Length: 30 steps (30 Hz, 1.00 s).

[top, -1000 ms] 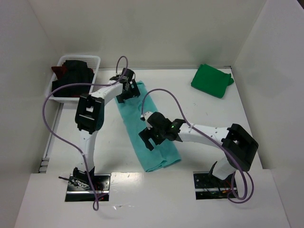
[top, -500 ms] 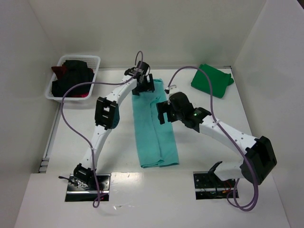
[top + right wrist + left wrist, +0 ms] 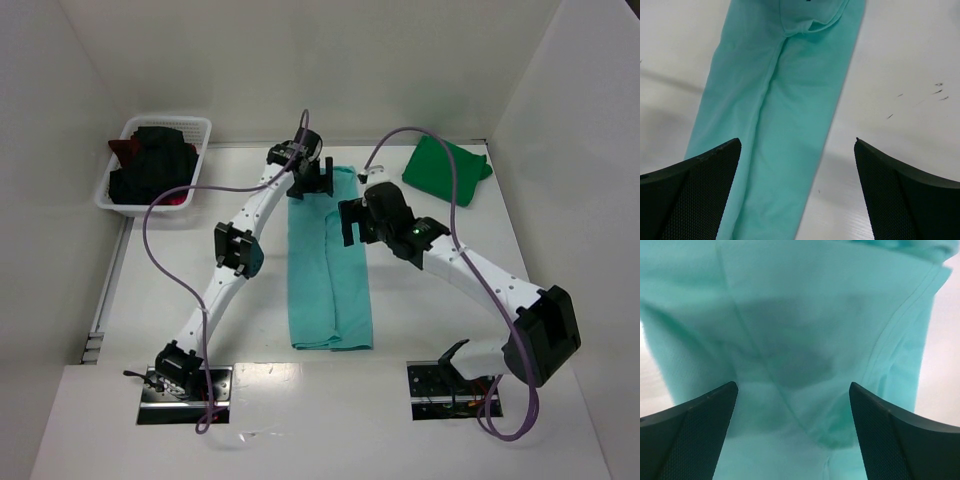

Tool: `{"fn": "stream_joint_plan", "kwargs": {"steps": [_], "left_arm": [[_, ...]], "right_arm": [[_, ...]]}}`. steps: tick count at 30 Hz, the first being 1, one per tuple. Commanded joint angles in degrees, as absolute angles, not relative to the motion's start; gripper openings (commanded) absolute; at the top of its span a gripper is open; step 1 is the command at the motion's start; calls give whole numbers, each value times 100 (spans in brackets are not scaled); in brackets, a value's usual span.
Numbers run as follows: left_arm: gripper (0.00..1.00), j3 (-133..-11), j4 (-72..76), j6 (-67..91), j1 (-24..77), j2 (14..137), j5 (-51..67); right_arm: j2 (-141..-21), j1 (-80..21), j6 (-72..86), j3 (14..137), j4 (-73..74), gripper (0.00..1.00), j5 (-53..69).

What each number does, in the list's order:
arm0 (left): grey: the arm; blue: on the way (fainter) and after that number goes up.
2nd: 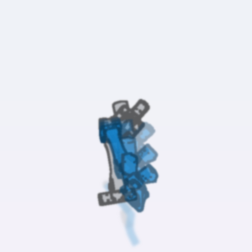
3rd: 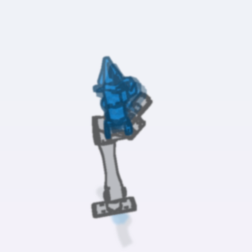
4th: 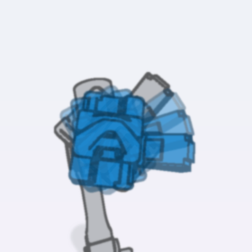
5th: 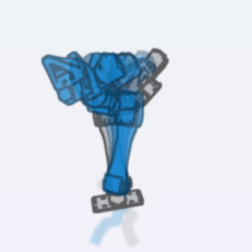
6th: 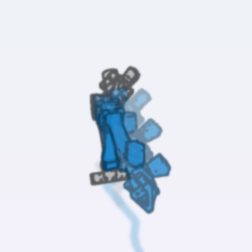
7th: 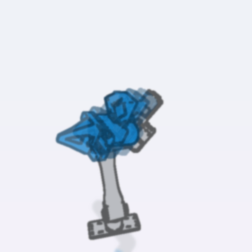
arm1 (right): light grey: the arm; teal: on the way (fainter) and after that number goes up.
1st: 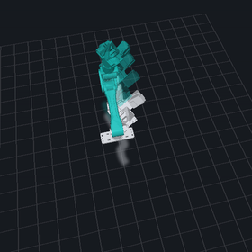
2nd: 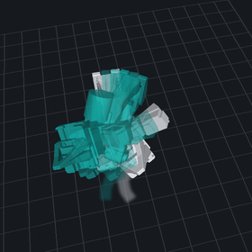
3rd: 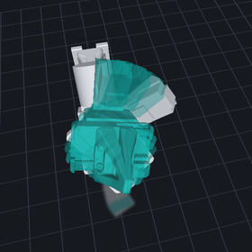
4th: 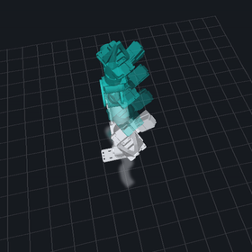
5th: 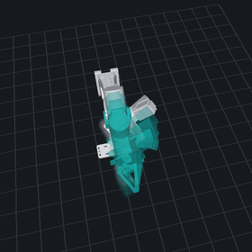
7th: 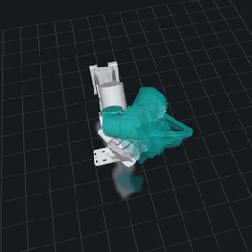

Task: Fold and stack the t-shirts
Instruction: Rotate the tshirt 90 degrees

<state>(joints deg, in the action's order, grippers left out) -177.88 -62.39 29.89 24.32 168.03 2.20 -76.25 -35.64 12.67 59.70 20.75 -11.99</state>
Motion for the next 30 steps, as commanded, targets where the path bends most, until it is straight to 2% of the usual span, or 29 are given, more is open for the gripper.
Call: {"fn": "stream_joint_plan", "kwargs": {"steps": [1, 6, 10, 14, 18, 21, 22, 23, 26, 27, 28, 30], "left_arm": [[100, -17974, -6820, 2821, 2461, 15921, -210], [100, -17974, -6882, 2874, 2461, 14653, -1035], [100, -17781, -6943, 2821, 2408, 13434, -1221], [100, -16649, -6943, 2462, 2600, 12386, -1799], [100, -15498, -7022, 2461, 2909, 11428, -2004], [100, -13805, -6576, 2636, 3163, 10453, -2004], [100, -13042, -5852, 2637, 3225, 9693, -2065], [100, -11433, -5445, 2741, 3286, 9251, -2065], [100, -9236, -3600, 2962, 3287, 7230, -1338], [100, -8054, -3151, 3101, 3287, 6720, -1197], [100, -7607, -2616, 3277, 3287, 5862, -1195], [100, -6955, -2313, 3507, 3287, 5250, -1195]], "right_arm": [[-7682, -3560, 1143, 6398, 1925, 99, -1521], [-7743, -3244, 1335, 6740, 1785, 99, -1468], [-7918, -3059, 1406, 6978, 1644, 99, -1363], [-8393, -2989, 1318, 7697, 1714, 99, -1433], [-8675, -2725, 1590, 8042, 1662, 99, -898], [-8824, -2391, 2152, 8043, 1661, 99, -83], [-8824, -2338, 2293, 7964, 1661, 99, 43], [-8824, -2338, 2390, 7693, 1661, 99, 148], [-8623, -2338, 2557, 7200, 1591, 99, 404], [-8552, -2268, 2636, 7085, 1591, 99, 465], [-8473, -2268, 2637, 6980, 1591, 99, 466], [-8159, -2206, 2689, 6584, 1591, 99, 519]]}}
